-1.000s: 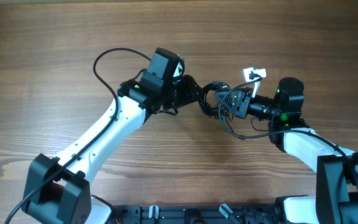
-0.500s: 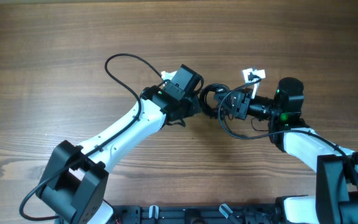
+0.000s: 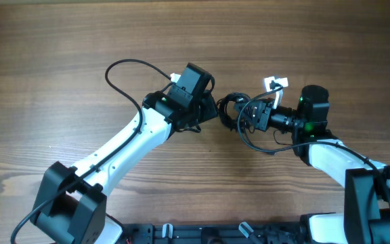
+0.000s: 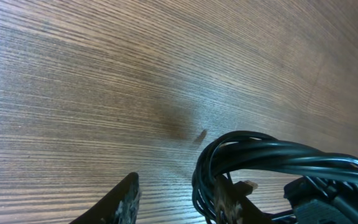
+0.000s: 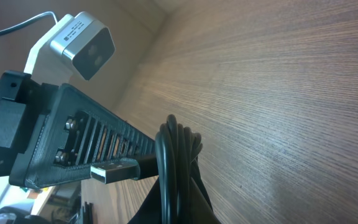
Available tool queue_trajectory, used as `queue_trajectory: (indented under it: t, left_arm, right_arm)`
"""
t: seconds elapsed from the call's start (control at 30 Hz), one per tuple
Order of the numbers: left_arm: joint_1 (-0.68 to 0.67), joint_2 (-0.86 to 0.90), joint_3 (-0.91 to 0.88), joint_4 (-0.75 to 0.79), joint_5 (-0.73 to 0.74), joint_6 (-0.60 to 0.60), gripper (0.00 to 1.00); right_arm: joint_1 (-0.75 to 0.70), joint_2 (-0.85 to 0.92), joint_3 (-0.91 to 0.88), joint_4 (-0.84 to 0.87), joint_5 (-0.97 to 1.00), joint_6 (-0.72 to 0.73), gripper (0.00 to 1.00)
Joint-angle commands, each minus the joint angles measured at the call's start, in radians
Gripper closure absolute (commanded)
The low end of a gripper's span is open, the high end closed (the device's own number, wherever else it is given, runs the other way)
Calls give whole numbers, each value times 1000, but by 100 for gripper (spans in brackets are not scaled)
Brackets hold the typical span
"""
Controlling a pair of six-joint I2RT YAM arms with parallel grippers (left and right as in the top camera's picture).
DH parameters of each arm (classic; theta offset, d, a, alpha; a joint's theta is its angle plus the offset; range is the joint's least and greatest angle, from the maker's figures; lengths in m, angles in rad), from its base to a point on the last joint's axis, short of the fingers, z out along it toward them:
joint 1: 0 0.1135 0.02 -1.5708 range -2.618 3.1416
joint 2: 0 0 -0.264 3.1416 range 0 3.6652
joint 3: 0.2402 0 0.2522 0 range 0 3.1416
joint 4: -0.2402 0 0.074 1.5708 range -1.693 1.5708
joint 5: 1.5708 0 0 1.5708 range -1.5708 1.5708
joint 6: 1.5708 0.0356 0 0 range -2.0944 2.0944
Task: Untangle cables
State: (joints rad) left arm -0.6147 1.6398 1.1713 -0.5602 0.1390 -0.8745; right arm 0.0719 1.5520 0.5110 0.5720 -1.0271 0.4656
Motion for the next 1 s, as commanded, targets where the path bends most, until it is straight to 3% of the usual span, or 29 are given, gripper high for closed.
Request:
queue_trajectory:
  t: [0.0,0.4,0.5,0.63,0.8,0.87,0.93,0.97]
  left_arm:
    - [2,22,1,11,-26,-8,62]
    - [-16,105,1,78,-28,7,68]
    - [-56,120,1,78,-28,60,68]
    - [-73,121,1,80,-27,59,67]
    - [-74,122,1,117,-27,58,56]
    - [-77,126,1,123,-27,59,64]
    - [-90,149,1,123,-27,59,88]
    - [-95,155,1,124,-27,59,96]
  right_arm:
    - [-2,-3,5,3,-38,-19,96]
    - [-2,-3,5,7,-51,-19,96]
    - [-2,-3,5,17,-51,-19,96]
    - [-2,-3,5,18,-51,-18,96]
    - [-2,-3,5,35,-83,18,96]
    - [-2,-3,5,90,-127,69,96]
    - [-2,-3,5,201,-154,151,96]
    - [-2,-3,5,225,-154,166,96]
